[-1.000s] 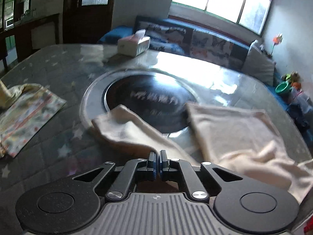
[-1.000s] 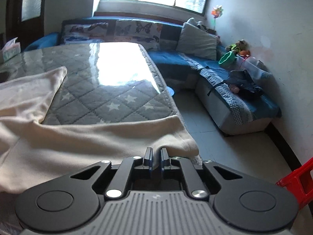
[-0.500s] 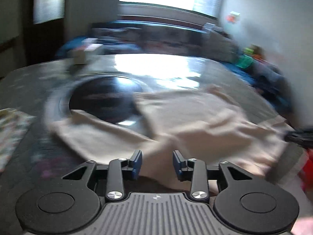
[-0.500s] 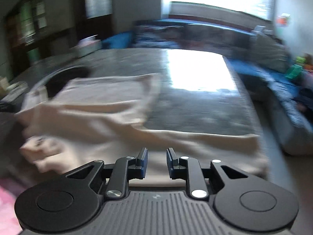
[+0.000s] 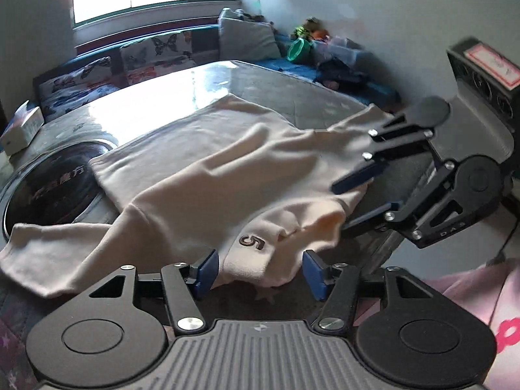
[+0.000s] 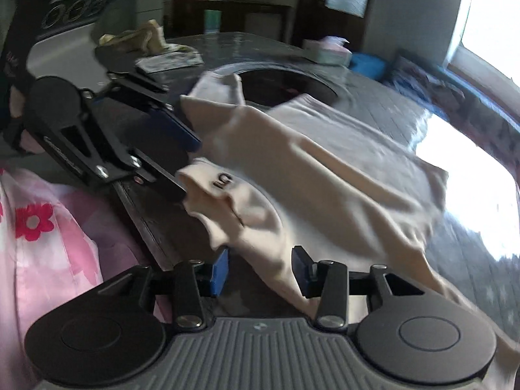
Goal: Fold clothes
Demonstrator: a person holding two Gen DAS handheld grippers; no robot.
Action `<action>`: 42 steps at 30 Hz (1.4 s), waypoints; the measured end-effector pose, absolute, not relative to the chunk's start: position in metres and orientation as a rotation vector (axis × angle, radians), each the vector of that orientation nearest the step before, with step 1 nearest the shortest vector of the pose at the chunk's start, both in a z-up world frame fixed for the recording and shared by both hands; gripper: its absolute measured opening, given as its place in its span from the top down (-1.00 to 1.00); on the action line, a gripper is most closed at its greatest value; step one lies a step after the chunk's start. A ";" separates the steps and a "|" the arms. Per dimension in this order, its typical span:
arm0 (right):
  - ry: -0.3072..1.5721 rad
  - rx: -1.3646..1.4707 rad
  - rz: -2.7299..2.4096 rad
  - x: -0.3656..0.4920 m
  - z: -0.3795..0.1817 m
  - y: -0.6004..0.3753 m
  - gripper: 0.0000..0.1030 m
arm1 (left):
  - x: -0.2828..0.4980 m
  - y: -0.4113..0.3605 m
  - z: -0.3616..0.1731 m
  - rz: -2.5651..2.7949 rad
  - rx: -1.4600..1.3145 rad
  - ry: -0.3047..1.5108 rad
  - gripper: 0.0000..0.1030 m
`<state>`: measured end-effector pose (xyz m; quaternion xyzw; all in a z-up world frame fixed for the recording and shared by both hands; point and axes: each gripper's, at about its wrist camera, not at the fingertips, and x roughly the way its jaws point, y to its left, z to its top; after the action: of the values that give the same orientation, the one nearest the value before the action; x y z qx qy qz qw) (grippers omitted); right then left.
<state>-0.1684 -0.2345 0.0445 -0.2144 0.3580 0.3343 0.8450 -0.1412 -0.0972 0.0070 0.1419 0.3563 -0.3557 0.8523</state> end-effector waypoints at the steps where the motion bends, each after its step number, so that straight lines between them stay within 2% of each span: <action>1: 0.756 -0.459 0.711 -0.172 0.043 -0.236 0.27 | -0.141 -0.099 0.005 -0.754 0.311 0.749 0.14; 2: 0.762 -0.454 0.716 -0.172 0.041 -0.237 0.32 | -0.140 -0.099 0.005 -0.760 0.318 0.752 0.37; 3: 0.767 -0.447 0.722 -0.171 0.040 -0.237 0.54 | -0.139 -0.100 0.004 -0.770 0.319 0.758 0.68; 4: 0.768 -0.440 0.731 -0.171 0.040 -0.237 0.72 | -0.138 -0.100 0.004 -0.789 0.306 0.766 0.82; 6: 0.769 -0.425 0.750 -0.172 0.044 -0.241 0.87 | -0.137 -0.098 0.007 -0.834 0.274 0.775 0.94; 13: 0.819 -0.404 0.840 -0.181 0.061 -0.255 0.89 | -0.148 -0.094 0.015 -1.019 0.211 0.791 0.97; 18: 0.877 -0.432 0.934 -0.186 0.062 -0.255 0.83 | -0.138 -0.090 0.017 -1.043 0.182 0.832 0.95; 23: 0.867 -0.394 0.915 -0.174 0.081 -0.268 0.73 | -0.118 -0.073 0.044 -0.982 0.145 0.750 0.87; 25: 0.845 -0.381 0.859 -0.164 0.088 -0.275 0.52 | -0.100 -0.066 0.050 -0.882 0.140 0.735 0.80; 26: 0.840 -0.377 0.830 -0.158 0.090 -0.278 0.48 | -0.089 -0.063 0.050 -0.821 0.131 0.737 0.72; 29: 0.833 -0.350 0.710 -0.128 0.087 -0.286 0.48 | -0.049 -0.059 0.046 -0.644 0.115 0.761 0.62; 33: 0.826 -0.313 0.565 -0.089 0.078 -0.299 0.48 | -0.004 -0.059 0.036 -0.481 0.145 0.762 0.32; 36: 0.828 -0.277 0.492 -0.059 0.072 -0.310 0.48 | 0.035 -0.057 0.025 -0.402 0.128 0.787 0.25; 39: 0.822 -0.242 0.407 -0.024 0.066 -0.322 0.31 | 0.065 -0.061 0.012 -0.343 0.153 0.798 0.10; 42: 0.825 -0.182 0.337 0.010 0.061 -0.335 0.31 | 0.087 -0.066 0.001 -0.324 0.178 0.803 0.09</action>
<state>0.0105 -0.3345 0.0605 -0.0880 0.3983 0.1626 0.8984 0.0872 -0.0664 0.0010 0.0863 0.3886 -0.1568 0.9039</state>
